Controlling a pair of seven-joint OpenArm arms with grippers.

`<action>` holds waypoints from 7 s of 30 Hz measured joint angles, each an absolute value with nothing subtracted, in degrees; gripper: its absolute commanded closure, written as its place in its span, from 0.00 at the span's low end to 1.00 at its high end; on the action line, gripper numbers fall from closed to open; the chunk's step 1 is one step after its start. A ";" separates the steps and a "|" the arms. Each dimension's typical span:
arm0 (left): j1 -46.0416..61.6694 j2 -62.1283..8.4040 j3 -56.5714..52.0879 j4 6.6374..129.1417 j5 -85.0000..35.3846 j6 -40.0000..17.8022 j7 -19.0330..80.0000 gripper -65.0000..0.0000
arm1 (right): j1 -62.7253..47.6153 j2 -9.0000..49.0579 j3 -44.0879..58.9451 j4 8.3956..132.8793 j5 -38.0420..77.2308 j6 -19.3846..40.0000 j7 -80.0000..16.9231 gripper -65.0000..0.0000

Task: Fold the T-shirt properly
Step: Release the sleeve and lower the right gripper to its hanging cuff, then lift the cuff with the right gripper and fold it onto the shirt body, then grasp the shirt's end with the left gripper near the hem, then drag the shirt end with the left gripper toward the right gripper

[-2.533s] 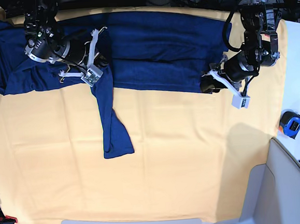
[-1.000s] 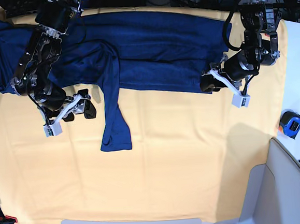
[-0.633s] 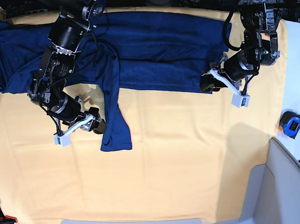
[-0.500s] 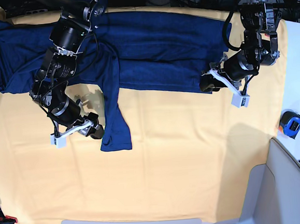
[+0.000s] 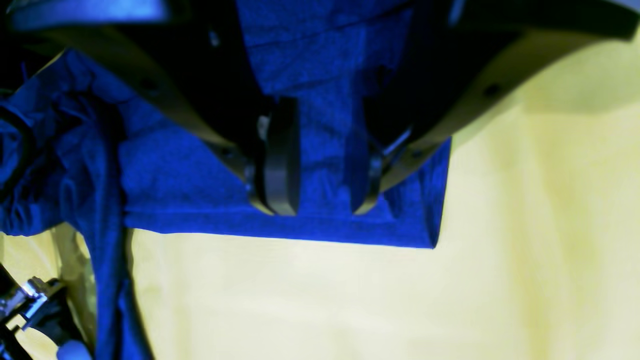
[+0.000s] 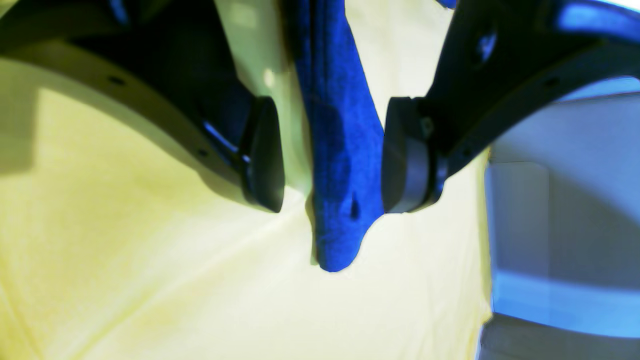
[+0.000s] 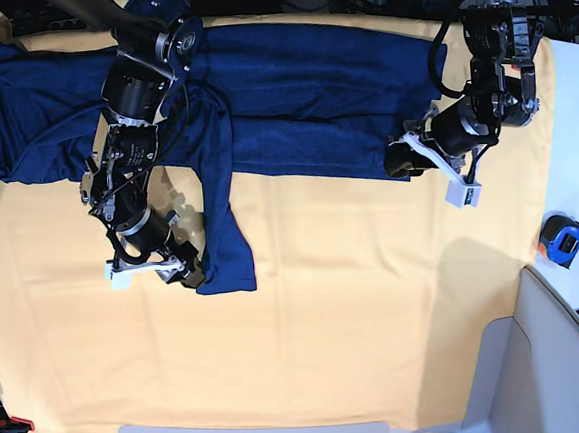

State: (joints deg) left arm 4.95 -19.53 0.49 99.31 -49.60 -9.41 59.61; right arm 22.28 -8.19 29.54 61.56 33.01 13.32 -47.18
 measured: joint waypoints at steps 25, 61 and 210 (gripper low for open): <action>4.45 -19.53 0.60 96.77 -49.65 -9.43 59.79 0.73 | 21.98 -8.64 17.06 61.39 35.09 2.68 -47.03 0.63; 0.64 -20.08 -20.45 95.79 -49.82 -9.28 59.83 0.74 | 10.98 0.43 -49.50 92.84 21.47 1.41 -50.35 1.00; 0.75 -0.08 13.65 98.83 -57.43 -21.45 79.13 1.00 | -22.76 12.75 50.50 100.75 50.96 -5.87 -44.95 0.32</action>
